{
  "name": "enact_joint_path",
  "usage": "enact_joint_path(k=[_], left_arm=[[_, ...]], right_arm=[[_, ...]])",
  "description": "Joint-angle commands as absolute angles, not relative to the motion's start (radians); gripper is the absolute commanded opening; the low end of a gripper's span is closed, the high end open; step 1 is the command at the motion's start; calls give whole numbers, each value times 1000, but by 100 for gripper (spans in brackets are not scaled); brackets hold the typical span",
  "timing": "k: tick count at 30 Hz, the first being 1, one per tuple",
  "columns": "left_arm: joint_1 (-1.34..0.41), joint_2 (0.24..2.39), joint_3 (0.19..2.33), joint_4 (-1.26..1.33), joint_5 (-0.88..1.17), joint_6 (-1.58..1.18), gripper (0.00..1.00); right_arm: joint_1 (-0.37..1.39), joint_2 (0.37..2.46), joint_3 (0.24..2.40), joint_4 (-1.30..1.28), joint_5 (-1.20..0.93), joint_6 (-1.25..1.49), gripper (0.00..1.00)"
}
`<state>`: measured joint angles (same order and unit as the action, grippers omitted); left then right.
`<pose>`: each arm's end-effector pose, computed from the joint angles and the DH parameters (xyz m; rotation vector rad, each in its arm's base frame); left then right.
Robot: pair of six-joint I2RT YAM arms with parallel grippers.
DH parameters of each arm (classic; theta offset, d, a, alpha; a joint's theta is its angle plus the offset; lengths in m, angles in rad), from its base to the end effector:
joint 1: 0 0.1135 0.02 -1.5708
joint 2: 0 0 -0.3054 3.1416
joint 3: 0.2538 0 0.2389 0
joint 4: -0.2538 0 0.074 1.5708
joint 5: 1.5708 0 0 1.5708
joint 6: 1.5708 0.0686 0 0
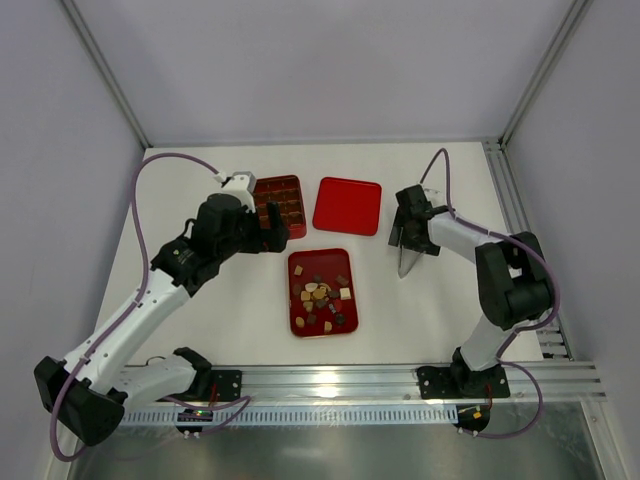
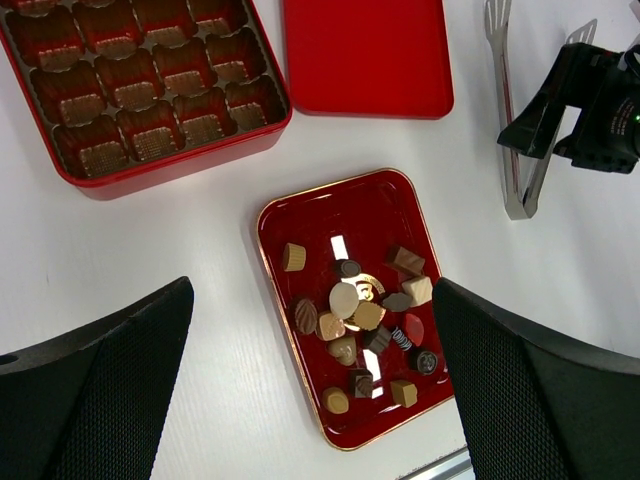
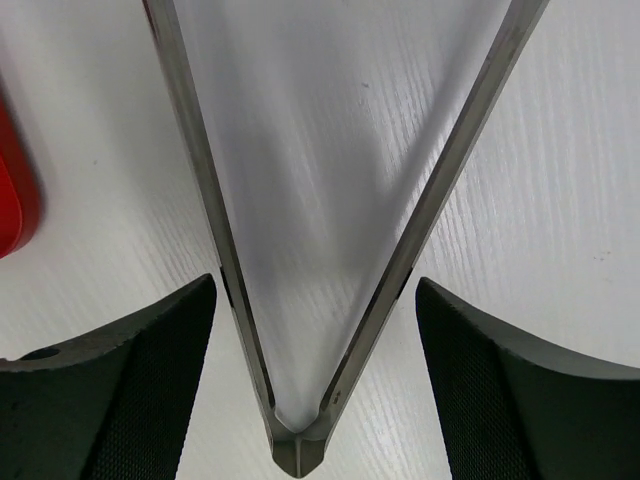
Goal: Pack the chocolate
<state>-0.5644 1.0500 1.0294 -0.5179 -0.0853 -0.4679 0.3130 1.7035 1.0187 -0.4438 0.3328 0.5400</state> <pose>0.1913 -0.1142 0.3606 0.0517 2.1513 -0.5226 0.3274 0.0824 0.1909 0.3922 2.5734 -0.1559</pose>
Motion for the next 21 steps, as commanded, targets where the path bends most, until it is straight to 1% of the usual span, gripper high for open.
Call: enact_joint_path(k=[1, 5, 8, 15, 21], left_arm=[[-560, 1052, 1028, -508, -84, -474, 100], [-560, 1054, 1026, -508, -81, -476, 100], [-560, 1054, 1026, -508, -77, -479, 100], [-560, 1060, 1023, -508, -69, -480, 100], [-560, 1062, 1022, -508, -69, -482, 99]], right_arm=[[314, 1712, 1077, -431, 357, 416, 82], [311, 1730, 1089, -478, 365, 448, 83], [311, 1724, 1059, -485, 371, 498, 83], [299, 1733, 1006, -446, 338, 574, 83], [279, 1741, 989, -399, 265, 606, 82]])
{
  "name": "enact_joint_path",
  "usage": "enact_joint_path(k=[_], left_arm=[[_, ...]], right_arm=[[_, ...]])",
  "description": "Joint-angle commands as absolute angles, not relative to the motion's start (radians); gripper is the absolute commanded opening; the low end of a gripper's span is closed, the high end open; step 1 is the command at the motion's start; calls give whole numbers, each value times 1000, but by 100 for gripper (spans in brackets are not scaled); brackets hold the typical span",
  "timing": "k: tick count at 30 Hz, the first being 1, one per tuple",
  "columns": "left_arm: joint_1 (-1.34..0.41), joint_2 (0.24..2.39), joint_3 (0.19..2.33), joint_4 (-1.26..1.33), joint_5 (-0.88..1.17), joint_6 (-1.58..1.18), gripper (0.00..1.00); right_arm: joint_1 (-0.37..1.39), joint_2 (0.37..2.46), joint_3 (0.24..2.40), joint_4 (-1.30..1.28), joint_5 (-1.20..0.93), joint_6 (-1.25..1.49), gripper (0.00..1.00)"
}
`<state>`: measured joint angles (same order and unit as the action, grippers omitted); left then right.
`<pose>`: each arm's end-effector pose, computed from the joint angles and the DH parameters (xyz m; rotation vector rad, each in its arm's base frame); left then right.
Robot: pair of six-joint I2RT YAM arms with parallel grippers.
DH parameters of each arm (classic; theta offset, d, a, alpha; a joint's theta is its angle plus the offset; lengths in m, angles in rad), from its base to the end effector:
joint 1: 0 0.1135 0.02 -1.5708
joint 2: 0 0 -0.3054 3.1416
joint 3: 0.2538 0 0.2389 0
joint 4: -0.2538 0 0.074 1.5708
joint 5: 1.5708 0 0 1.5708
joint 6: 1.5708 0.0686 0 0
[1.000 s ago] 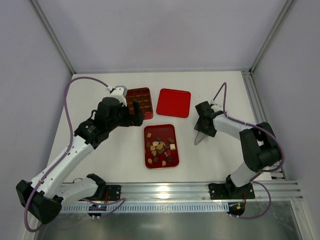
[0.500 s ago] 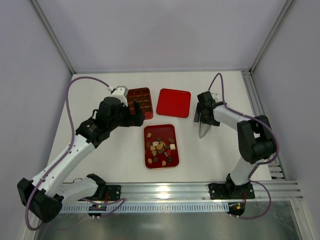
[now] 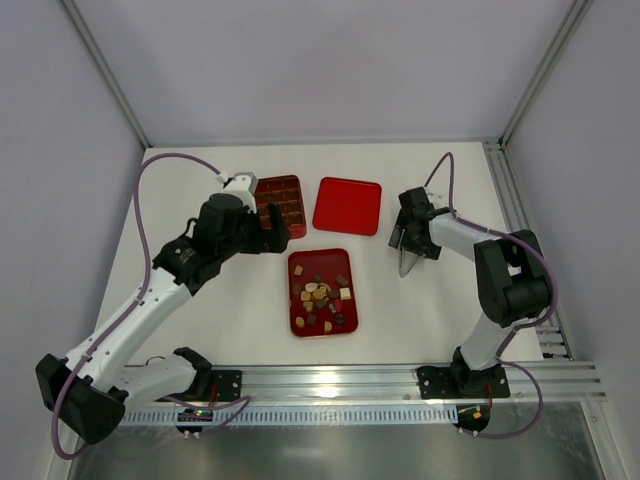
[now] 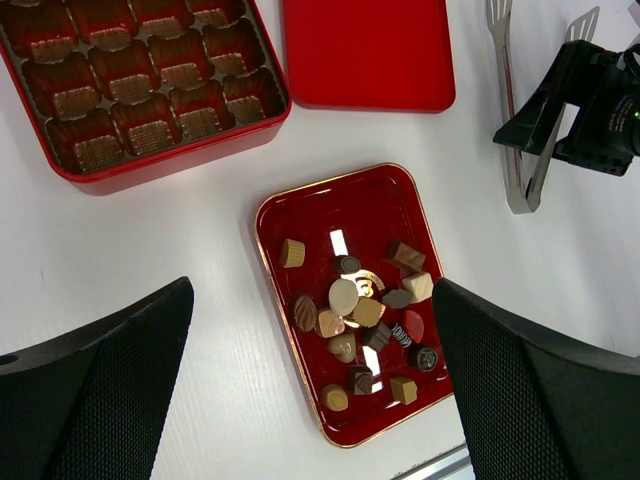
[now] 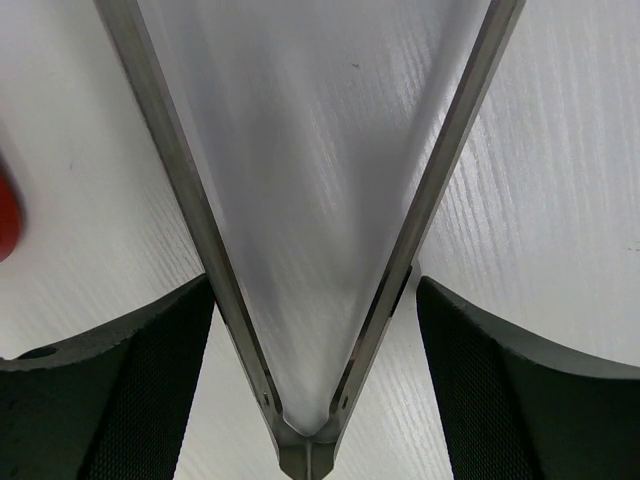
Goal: Pack the chocolate
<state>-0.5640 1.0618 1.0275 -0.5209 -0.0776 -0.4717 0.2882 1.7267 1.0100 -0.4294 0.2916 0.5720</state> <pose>0.1933 -0.1160 0.3571 0.0533 2.1696 -0.5245 0.3304 0.0774 0.1812 0.4553 2.5967 -0.1148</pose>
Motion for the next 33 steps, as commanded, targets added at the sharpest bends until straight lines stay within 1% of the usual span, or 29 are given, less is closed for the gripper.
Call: enact_joint_path(k=[1, 6, 10, 20, 29, 32, 33], left_arm=[[-560, 1062, 1023, -509, -69, -483, 100], [-560, 1062, 1020, -508, -71, -485, 100], [-560, 1063, 1022, -508, -69, -485, 100], [-560, 1071, 1020, -508, -69, -488, 100], [-560, 1075, 1019, -508, -69, -494, 100], [-560, 1078, 1020, -506, -69, -494, 100], [-560, 1080, 1020, -506, -71, -492, 100]], right_arm=[[278, 1738, 988, -396, 265, 609, 82], [268, 1738, 986, -382, 253, 595, 82], [265, 1738, 986, -367, 235, 572, 80], [255, 1761, 1015, -382, 216, 497, 78], [252, 1776, 1034, -400, 189, 454, 75], [250, 1775, 1032, -400, 192, 453, 71], [249, 1773, 1031, -400, 193, 451, 68]])
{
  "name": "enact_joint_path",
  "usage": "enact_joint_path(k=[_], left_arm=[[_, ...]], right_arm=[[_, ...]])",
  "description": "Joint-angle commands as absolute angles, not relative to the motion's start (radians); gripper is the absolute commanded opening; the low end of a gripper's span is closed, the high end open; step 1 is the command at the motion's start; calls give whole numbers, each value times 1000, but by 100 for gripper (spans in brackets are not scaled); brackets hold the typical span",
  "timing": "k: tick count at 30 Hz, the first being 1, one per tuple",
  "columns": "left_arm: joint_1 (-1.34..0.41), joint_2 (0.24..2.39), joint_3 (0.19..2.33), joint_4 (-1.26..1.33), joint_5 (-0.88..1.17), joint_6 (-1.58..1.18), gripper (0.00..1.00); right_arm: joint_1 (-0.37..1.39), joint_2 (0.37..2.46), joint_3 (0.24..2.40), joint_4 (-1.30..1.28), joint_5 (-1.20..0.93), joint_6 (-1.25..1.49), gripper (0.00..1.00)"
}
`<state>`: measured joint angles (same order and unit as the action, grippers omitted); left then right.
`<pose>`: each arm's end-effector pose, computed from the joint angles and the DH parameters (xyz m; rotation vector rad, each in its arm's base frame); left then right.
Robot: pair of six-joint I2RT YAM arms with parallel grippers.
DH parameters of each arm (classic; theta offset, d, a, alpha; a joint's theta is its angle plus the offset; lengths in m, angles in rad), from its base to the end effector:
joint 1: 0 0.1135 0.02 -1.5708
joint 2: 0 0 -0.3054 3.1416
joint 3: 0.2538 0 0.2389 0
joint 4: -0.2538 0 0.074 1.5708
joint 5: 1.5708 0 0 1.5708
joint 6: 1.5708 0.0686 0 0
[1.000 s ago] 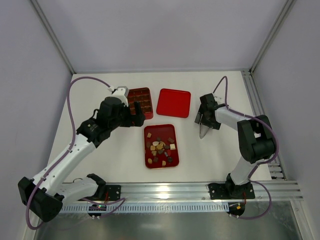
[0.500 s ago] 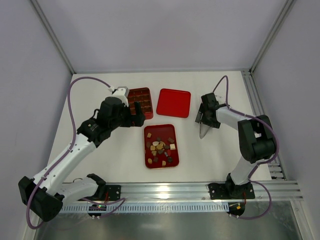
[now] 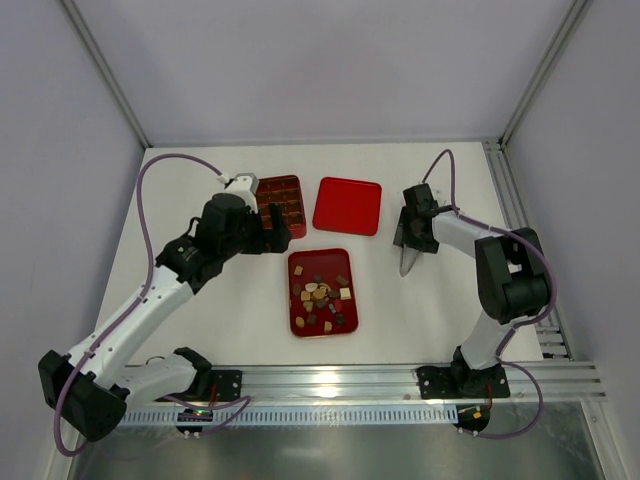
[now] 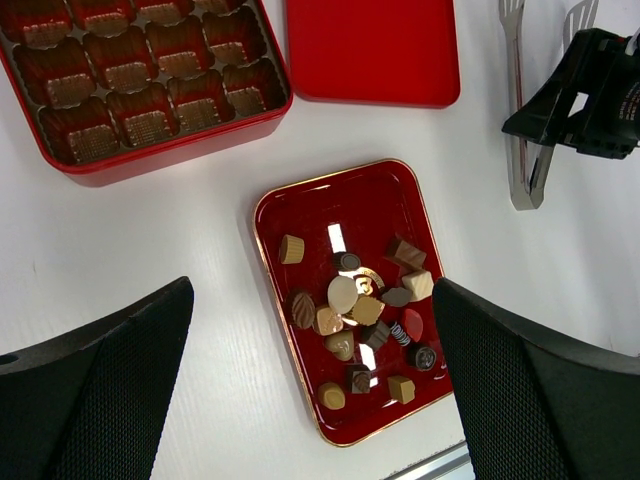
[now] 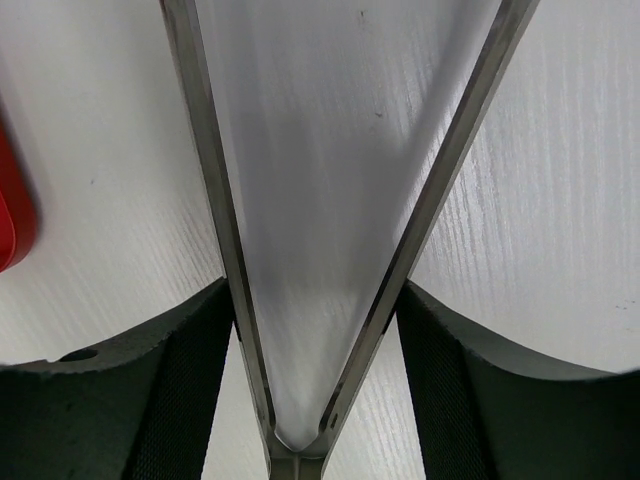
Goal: Pack the chocolate
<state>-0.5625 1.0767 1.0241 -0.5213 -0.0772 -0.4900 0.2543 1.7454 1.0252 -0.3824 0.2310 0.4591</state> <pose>0.1964 -0.1176 0.3528 0.0334 2.1900 -0.5255 0.3427 0.0728 0.1812 0.3405 2.6027 -0.0668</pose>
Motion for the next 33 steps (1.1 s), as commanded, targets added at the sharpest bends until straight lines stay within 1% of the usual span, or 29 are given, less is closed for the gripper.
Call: enact_joint_path(k=[1, 2, 5, 7, 8, 20, 33], left_arm=[[-560, 1080, 1019, -506, -69, -494, 100], [-560, 1080, 1019, -506, -71, -494, 100], [-560, 1080, 1020, -508, -71, -494, 100], [-560, 1083, 1022, -506, -69, -491, 100], [-560, 1081, 1020, -506, -71, -491, 100], [-560, 1078, 1023, -506, -78, -486, 100], [-560, 1074, 1028, -508, -94, -485, 100]], right_arm=[[249, 1766, 1029, -402, 196, 451, 65], [249, 1760, 1029, -403, 201, 448, 61], [250, 1717, 1026, -410, 212, 442, 53], [250, 1691, 1031, -426, 221, 434, 51], [250, 1663, 1035, -439, 222, 430, 48], [261, 1444, 1023, -521, 199, 422, 47], [284, 1276, 1037, -604, 155, 425, 47]])
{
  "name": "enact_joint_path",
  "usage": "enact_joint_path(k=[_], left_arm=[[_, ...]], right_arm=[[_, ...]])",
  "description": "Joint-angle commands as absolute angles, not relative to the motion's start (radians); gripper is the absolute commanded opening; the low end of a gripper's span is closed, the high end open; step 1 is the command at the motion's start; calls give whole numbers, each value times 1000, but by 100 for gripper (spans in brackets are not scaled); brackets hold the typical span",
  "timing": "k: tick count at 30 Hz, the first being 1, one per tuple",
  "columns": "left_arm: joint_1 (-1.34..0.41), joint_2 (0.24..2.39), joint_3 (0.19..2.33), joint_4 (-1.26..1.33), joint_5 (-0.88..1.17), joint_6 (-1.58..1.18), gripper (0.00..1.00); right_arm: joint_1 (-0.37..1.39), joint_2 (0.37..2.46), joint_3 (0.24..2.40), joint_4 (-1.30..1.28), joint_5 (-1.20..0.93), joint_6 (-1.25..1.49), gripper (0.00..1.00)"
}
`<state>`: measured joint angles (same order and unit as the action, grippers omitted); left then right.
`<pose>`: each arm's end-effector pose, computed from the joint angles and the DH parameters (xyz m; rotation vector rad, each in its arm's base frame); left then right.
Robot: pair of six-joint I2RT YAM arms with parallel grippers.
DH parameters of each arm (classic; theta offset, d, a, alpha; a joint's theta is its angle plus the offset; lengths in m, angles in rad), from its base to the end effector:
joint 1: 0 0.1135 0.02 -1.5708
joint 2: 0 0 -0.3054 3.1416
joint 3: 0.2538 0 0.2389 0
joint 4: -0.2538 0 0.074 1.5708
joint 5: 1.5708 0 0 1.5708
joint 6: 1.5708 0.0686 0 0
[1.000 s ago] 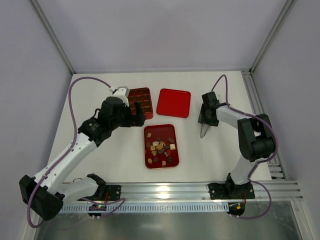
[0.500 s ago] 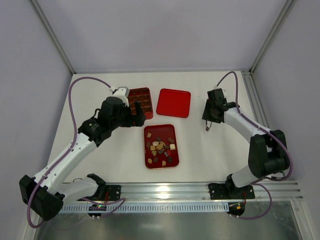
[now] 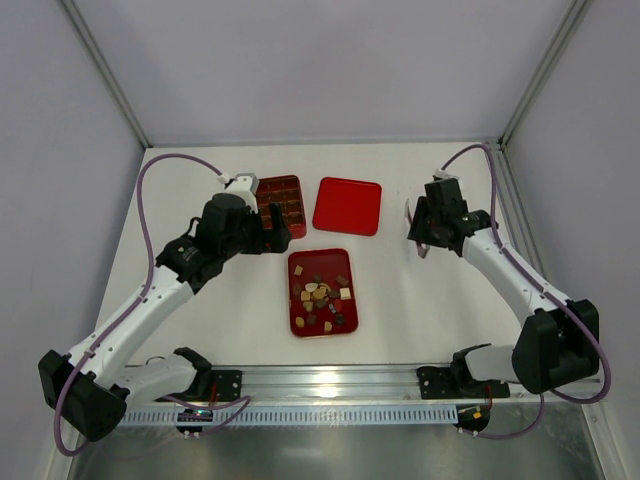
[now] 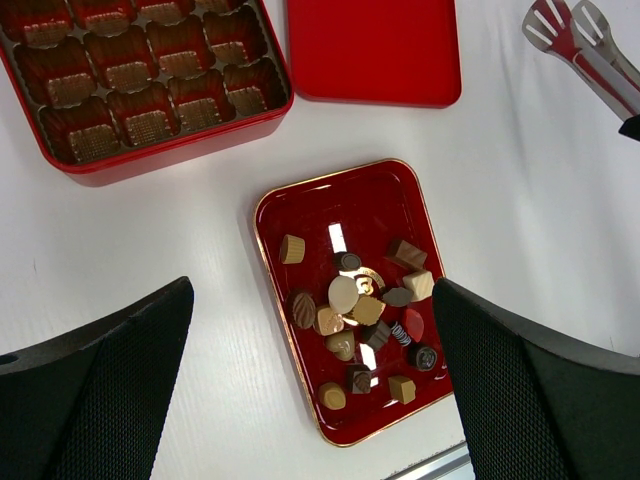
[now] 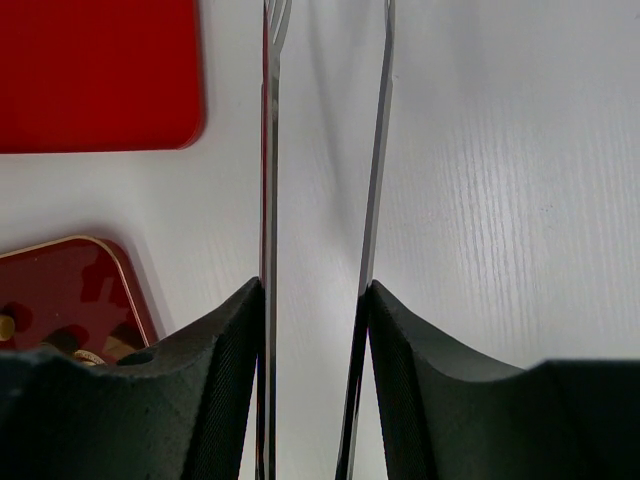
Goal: Pack the chocolate
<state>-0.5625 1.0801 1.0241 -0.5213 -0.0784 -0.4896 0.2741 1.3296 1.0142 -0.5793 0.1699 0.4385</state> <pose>0.1971 -0.1179 0.3521 0.0333 2.1929 -0.5225 0.2670 0.0630 0.2849 0.2742 2.4352 0.1049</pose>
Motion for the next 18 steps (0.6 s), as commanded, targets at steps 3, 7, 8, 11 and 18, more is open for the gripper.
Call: enact_joint_path(k=[3, 7, 8, 11, 18], left_arm=[[-560, 1071, 1026, -508, -100, -485, 100], [-560, 1068, 1032, -508, -104, -483, 100], [-560, 1068, 1035, -509, -107, -480, 100], [-560, 1068, 1045, -518, -113, -477, 100], [-557, 1060, 1078, -546, -146, -466, 100]], right_arm=[[302, 1255, 1061, -629, 150, 423, 46], [353, 1243, 1103, -657, 156, 433, 45], [370, 1241, 1118, -667, 158, 433, 45], [411, 1236, 1150, -678, 152, 442, 45], [523, 1233, 1190, -696, 141, 475, 45]])
